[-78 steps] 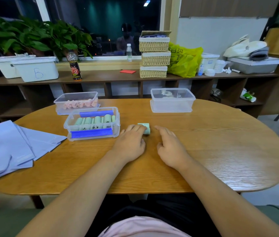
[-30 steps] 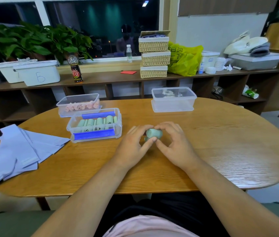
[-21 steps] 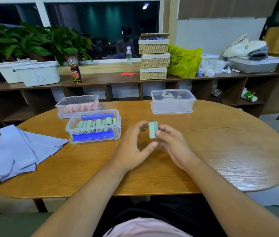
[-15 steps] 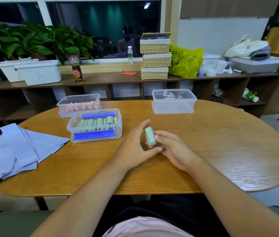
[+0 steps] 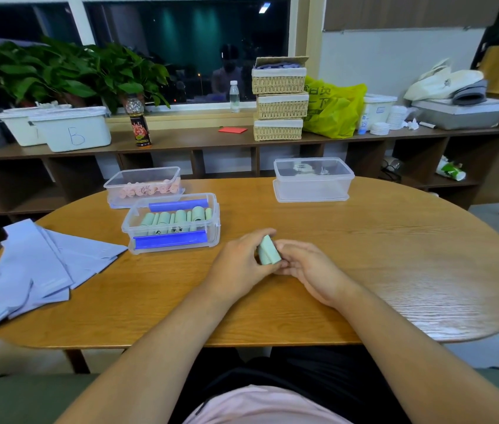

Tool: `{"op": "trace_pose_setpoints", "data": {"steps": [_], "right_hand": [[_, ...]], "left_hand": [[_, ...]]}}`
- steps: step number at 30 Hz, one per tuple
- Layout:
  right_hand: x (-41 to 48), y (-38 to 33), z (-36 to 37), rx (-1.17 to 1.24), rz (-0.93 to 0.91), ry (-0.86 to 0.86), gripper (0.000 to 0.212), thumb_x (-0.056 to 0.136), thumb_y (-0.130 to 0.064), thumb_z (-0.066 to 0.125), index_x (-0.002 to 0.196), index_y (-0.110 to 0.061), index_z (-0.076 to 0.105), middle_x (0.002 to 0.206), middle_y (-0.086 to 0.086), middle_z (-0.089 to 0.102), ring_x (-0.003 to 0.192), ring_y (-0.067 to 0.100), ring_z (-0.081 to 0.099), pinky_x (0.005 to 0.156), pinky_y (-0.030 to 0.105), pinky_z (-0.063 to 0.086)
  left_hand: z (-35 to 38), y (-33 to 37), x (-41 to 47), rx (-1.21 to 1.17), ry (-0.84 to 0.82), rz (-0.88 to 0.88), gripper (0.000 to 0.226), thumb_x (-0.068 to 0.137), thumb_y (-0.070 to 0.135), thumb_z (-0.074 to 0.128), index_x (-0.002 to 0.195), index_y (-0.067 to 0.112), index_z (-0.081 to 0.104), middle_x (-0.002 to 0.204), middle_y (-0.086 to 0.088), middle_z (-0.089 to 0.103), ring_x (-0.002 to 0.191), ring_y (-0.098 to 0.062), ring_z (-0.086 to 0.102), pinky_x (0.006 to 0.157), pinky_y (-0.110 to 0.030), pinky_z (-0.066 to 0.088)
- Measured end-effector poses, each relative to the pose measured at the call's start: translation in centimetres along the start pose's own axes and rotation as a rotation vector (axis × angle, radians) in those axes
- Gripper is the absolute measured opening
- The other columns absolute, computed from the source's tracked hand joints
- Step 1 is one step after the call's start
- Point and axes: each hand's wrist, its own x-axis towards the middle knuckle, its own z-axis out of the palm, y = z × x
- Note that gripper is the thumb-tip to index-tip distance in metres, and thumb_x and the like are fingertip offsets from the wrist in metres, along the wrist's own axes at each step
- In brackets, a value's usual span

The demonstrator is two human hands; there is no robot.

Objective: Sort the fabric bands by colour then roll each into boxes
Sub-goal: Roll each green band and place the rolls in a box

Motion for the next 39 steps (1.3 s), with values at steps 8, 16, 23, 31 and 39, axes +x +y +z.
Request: {"op": "trace_pose_setpoints", "data": {"steps": [8, 16, 23, 31, 39], "right_hand": [[0.0, 0.3, 0.4, -0.130, -0.088, 0.030, 0.021, 0.103, -0.015, 0.065, 0.122, -0.010, 0.074, 0.108, 0.008, 0.078, 0.101, 0.025, 0.072, 0.094, 0.039, 0.056], [-0.3, 0.0, -0.1, -0.003, -0.068, 0.046, 0.024, 0.105, -0.020, 0.062, 0.120, -0.011, 0.077, 0.103, 0.010, 0.074, 0.096, 0.022, 0.064, 0.092, 0.039, 0.057], [-0.3, -0.2, 0.3, -0.106, -0.084, 0.077, 0.021, 0.095, -0.017, 0.080, 0.115, -0.014, 0.078, 0.104, 0.011, 0.076, 0.097, 0.021, 0.072, 0.089, 0.036, 0.059], [-0.8, -1.1, -0.7, 0.036, 0.005, 0.015, 0.036, 0.100, -0.020, 0.070, 0.134, -0.008, 0.068, 0.122, 0.016, 0.076, 0.109, 0.022, 0.072, 0.101, 0.038, 0.055], [-0.6, -0.8, -0.8, 0.056, 0.006, 0.105, 0.035, 0.095, -0.014, 0.078, 0.130, -0.011, 0.073, 0.118, 0.013, 0.078, 0.117, 0.029, 0.073, 0.101, 0.038, 0.057]], "left_hand": [[0.2, 0.8, 0.0, 0.008, -0.042, 0.089, 0.079, 0.081, 0.038, 0.089, 0.149, 0.028, 0.050, 0.141, 0.015, 0.062, 0.133, -0.005, 0.054, 0.111, -0.029, 0.046], [0.0, 0.4, 0.0, -0.010, 0.049, 0.058, 0.060, 0.076, 0.046, 0.093, 0.126, 0.026, 0.066, 0.117, 0.015, 0.069, 0.106, -0.002, 0.061, 0.093, -0.029, 0.052], [0.0, 0.5, -0.1, 0.039, 0.008, 0.084, 0.057, 0.083, 0.041, 0.086, 0.132, 0.023, 0.064, 0.123, 0.009, 0.069, 0.116, -0.008, 0.061, 0.097, -0.032, 0.052], [-0.8, 0.7, -0.2, -0.093, 0.042, 0.118, 0.058, 0.082, 0.034, 0.090, 0.133, 0.025, 0.064, 0.129, 0.018, 0.063, 0.119, -0.006, 0.059, 0.095, -0.026, 0.052], [-0.3, 0.0, -0.1, 0.030, 0.034, 0.131, 0.057, 0.087, 0.039, 0.086, 0.137, 0.022, 0.063, 0.132, 0.011, 0.066, 0.122, -0.006, 0.057, 0.102, -0.029, 0.050]]}}
